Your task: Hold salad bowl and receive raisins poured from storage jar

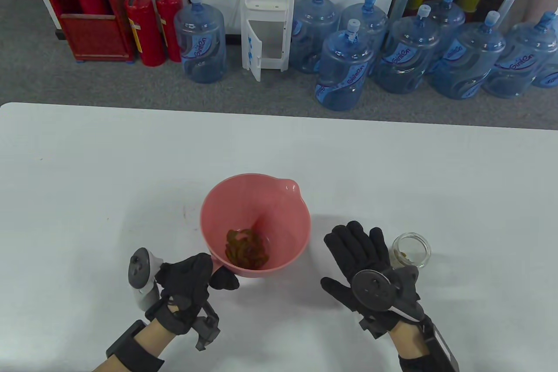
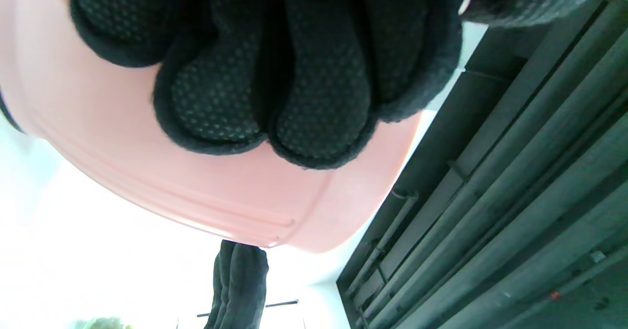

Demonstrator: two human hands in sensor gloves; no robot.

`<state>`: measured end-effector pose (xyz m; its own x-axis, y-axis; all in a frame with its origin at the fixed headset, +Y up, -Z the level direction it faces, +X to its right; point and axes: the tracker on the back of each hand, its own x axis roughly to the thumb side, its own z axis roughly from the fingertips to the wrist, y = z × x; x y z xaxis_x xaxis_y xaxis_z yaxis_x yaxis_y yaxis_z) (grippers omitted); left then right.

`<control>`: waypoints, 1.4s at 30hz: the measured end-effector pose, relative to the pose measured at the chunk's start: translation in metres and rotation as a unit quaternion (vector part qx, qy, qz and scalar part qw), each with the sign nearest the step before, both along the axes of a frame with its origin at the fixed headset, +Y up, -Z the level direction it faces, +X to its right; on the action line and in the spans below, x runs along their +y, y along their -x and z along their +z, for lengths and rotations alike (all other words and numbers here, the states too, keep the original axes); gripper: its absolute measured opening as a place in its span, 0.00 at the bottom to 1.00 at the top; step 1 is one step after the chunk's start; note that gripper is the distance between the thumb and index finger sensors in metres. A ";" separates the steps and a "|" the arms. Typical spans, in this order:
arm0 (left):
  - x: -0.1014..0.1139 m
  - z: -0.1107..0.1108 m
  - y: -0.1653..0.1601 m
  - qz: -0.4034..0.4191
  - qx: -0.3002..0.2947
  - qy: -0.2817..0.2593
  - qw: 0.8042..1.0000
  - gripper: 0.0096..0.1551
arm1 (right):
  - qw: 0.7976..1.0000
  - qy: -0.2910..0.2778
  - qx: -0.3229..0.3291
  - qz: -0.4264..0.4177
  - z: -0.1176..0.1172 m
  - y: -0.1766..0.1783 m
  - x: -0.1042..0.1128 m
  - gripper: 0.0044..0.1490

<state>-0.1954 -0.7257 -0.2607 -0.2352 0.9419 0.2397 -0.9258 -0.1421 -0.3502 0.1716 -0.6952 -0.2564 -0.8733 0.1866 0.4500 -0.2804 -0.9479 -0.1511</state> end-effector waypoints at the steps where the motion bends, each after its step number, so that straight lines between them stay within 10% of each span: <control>1: 0.003 -0.005 -0.002 0.003 0.001 0.005 1.000 0.21 | 1.000 0.000 0.002 0.004 0.000 0.001 -0.001 0.58; 10: 0.025 -0.067 -0.025 -0.010 0.039 0.007 0.999 0.21 | 1.000 0.002 0.008 0.012 0.002 0.004 0.000 0.58; 20: 0.002 -0.118 -0.044 -0.027 0.079 0.046 0.995 0.22 | 1.000 0.009 0.015 0.021 0.003 0.007 0.000 0.58; 42: -0.025 -0.086 -0.013 -0.196 0.059 0.100 0.974 0.27 | 0.999 0.016 0.021 0.030 0.006 0.012 0.000 0.59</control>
<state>-0.1821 -0.7509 -0.3467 0.1709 0.9842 0.0454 -0.9548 0.1768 -0.2389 0.1592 -0.6956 -0.2509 -0.8643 0.1492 0.4804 -0.2279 -0.9675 -0.1095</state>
